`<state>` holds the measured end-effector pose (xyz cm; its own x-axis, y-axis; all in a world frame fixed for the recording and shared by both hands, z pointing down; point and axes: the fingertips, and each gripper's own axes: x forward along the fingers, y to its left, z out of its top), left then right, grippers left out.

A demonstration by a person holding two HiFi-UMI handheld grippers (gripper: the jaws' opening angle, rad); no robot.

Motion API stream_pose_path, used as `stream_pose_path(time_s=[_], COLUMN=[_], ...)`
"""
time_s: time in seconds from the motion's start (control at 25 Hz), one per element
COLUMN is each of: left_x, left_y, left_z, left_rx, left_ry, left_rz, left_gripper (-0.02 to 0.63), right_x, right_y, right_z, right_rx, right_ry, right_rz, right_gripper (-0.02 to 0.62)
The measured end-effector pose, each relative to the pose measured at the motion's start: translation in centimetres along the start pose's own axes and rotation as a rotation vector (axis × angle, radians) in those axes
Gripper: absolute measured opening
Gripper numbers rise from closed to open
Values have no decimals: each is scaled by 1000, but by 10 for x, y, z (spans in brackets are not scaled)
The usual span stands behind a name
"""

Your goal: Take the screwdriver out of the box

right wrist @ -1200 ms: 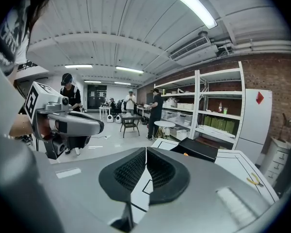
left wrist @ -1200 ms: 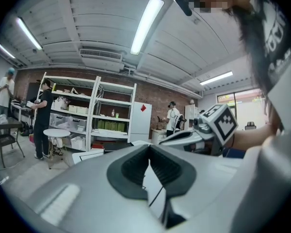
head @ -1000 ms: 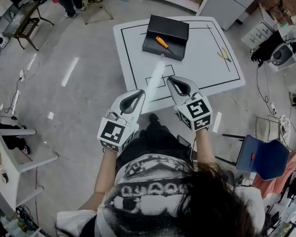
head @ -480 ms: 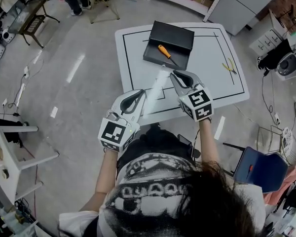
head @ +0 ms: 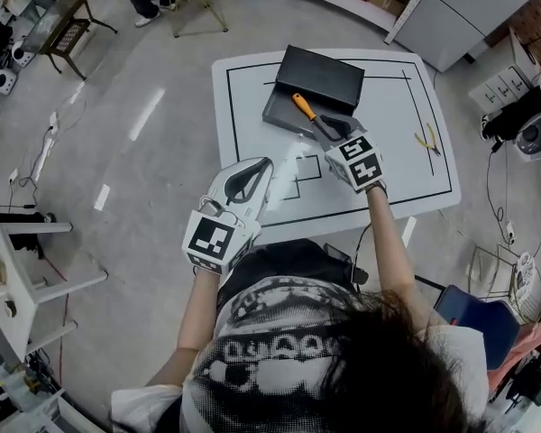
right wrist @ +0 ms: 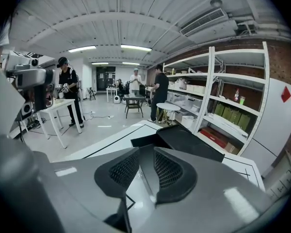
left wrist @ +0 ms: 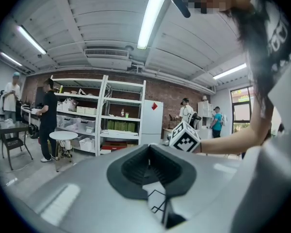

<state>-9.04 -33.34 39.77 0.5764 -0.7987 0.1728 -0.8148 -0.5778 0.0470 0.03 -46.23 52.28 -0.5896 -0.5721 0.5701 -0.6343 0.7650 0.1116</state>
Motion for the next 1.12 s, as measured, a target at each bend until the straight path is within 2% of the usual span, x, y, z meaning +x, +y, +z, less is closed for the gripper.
stream_pose_path(time_s=[0.36, 0.56, 0.88, 1.0, 1.12], left_x=[21, 25, 23, 21, 17], left_y=[32, 47, 61, 65, 67], left_z=[-4, -7, -17, -21, -23], left_rx=[-14, -22, -36, -42, -46], left_ry=[31, 49, 77, 87, 91], left_rz=[65, 104, 157, 171, 184], left_gripper=[0, 0, 0, 0, 0], right_x=[89, 126, 156, 159, 159], right_y=[-39, -43, -48, -49, -52], right_z=[-21, -40, -58, -67, -69], right_rx=[78, 55, 56, 116, 169], right_ry=[129, 227, 321, 372, 379], right_rz=[81, 108, 65, 53, 34], right_gripper=[113, 131, 160, 164, 159])
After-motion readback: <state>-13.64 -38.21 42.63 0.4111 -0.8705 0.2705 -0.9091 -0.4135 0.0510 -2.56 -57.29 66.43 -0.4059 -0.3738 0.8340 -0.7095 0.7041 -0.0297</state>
